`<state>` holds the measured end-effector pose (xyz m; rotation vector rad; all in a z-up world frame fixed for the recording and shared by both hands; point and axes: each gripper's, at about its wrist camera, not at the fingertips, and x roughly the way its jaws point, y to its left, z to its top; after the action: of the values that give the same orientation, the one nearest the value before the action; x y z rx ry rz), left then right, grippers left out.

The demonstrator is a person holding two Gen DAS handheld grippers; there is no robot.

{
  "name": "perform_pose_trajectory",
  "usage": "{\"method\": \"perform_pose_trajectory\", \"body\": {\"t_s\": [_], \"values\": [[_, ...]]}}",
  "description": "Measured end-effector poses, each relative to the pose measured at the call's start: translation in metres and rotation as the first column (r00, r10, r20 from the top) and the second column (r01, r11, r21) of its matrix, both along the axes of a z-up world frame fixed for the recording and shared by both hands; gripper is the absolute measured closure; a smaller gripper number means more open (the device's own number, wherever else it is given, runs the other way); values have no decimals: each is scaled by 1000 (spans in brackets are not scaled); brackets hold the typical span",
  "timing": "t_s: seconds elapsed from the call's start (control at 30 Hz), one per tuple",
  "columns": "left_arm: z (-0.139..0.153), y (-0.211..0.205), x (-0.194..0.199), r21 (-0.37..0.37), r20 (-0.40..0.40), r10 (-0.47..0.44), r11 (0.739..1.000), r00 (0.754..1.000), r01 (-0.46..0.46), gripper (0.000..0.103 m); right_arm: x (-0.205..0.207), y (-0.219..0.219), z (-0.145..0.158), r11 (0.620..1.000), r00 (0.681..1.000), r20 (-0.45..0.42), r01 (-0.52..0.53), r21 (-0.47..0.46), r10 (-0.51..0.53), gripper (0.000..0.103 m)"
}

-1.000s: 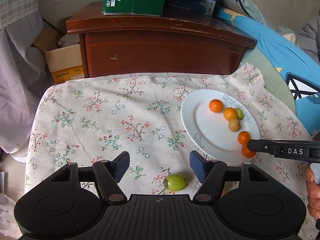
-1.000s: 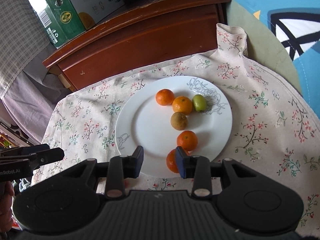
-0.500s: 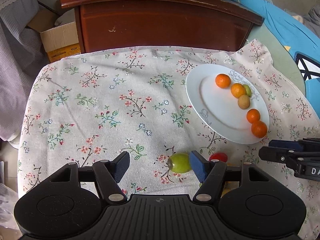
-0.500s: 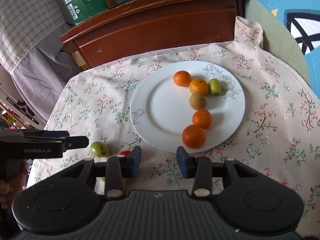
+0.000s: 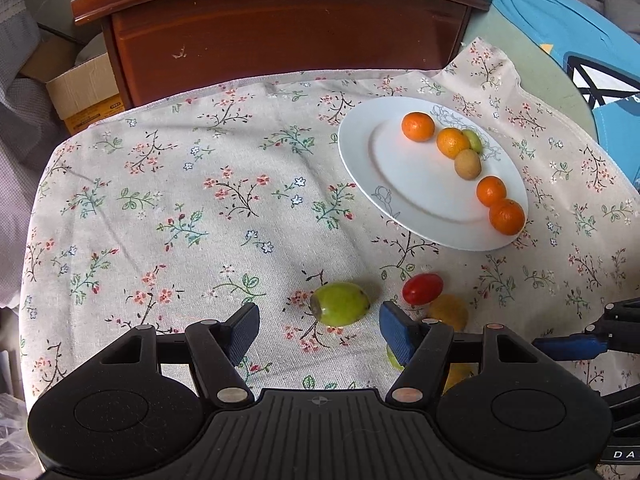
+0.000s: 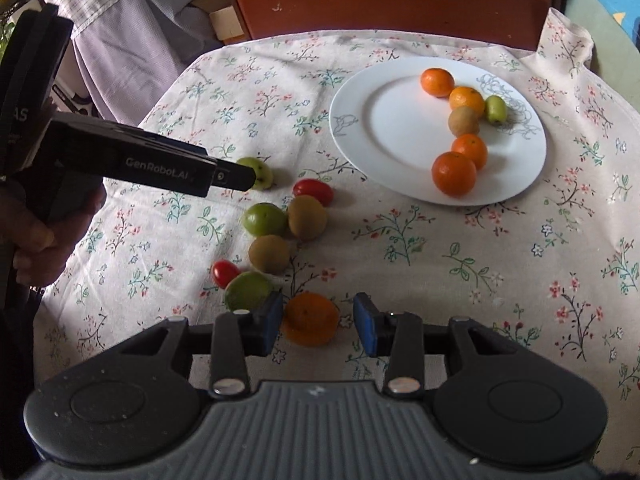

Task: Organize fruits
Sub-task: 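Move both open grippers back to the fruit cluster, then grasp a green fruit with the left gripper while the right gripper grasps an orange, then carry the green fruit and orange onto the plate and open both grippers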

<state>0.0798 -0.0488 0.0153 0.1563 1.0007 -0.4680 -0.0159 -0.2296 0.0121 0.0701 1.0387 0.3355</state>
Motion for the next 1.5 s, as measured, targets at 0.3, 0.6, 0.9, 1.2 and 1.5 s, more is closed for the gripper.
{"method": "perform_pose_trajectory", "body": {"t_s": [0.3, 0.6, 0.9, 1.2, 1.5], "values": [[-6, -10, -3, 19, 25, -41, 999, 999, 41, 37, -1, 8, -7, 999, 999, -25, -45, -28, 44, 63], [-8, -13, -5, 20, 46, -64, 998, 997, 63, 41, 1, 13, -7, 997, 999, -13, -52, -59, 51, 69], [-17, -15, -3, 51, 54, -58, 997, 997, 55, 57, 1, 15, -7, 995, 998, -10, -64, -73, 64, 70], [-12, -8, 5, -12, 46, 2, 1000, 999, -1, 70, 9, 10, 2, 998, 999, 27, -25, -59, 26, 70], [9, -14, 9, -62, 154, 21, 998, 988, -12, 70, 29, -6, 25, 997, 989, 129, 79, -19, -76, 70]]}}
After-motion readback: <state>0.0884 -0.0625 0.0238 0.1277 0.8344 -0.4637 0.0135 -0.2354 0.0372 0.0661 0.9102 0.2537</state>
